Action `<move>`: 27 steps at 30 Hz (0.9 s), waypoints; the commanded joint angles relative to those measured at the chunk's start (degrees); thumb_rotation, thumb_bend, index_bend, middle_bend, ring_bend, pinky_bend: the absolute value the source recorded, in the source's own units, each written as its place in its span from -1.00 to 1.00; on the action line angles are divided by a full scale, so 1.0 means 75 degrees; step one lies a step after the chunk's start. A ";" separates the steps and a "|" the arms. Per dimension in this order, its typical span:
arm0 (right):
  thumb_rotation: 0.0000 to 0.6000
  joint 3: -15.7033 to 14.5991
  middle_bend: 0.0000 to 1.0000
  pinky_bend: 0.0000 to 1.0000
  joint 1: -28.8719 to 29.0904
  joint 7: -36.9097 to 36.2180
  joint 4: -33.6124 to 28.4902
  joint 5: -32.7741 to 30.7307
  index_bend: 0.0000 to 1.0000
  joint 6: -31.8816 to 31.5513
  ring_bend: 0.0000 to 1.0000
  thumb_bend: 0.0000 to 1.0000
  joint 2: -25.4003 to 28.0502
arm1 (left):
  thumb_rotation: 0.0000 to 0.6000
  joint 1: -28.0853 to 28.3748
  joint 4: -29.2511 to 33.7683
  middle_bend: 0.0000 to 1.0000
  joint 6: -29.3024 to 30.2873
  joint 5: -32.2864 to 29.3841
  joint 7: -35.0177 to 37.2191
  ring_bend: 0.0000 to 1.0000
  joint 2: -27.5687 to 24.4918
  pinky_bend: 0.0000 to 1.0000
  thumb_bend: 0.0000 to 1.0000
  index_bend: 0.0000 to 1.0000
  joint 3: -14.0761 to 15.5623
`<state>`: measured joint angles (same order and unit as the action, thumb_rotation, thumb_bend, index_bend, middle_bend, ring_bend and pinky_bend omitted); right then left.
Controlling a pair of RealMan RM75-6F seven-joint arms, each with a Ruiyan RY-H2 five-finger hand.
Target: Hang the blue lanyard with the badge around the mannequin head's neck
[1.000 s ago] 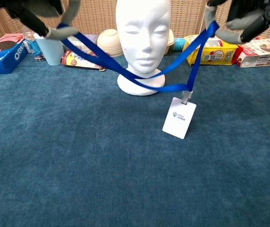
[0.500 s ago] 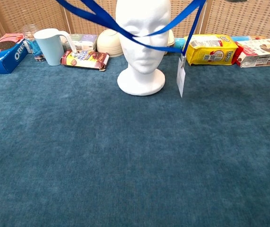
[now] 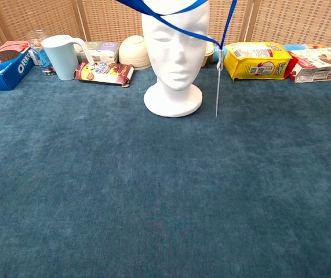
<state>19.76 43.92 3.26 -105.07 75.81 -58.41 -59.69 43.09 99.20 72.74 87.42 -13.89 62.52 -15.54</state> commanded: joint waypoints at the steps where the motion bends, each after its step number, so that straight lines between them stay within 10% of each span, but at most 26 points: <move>1: 1.00 0.0029 1.00 1.00 0.0045 -0.0024 -0.0095 -0.0024 0.44 0.0025 1.00 0.18 0.0041 | 0.55 -0.0037 -0.0115 1.00 0.0088 0.0042 -0.0031 1.00 0.0012 1.00 -0.23 0.31 -0.0019; 27: 0.99 0.0283 1.00 1.00 0.0814 0.0666 -0.0180 -0.0676 0.45 0.0329 1.00 0.18 -0.0157 | 0.56 -0.0135 -0.1125 1.00 0.0565 0.0231 0.0182 1.00 0.0271 1.00 -0.23 0.33 -0.0165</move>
<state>21.83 49.80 8.10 -106.65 70.97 -56.05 -60.63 41.86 91.52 76.66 88.98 -12.20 64.01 -16.59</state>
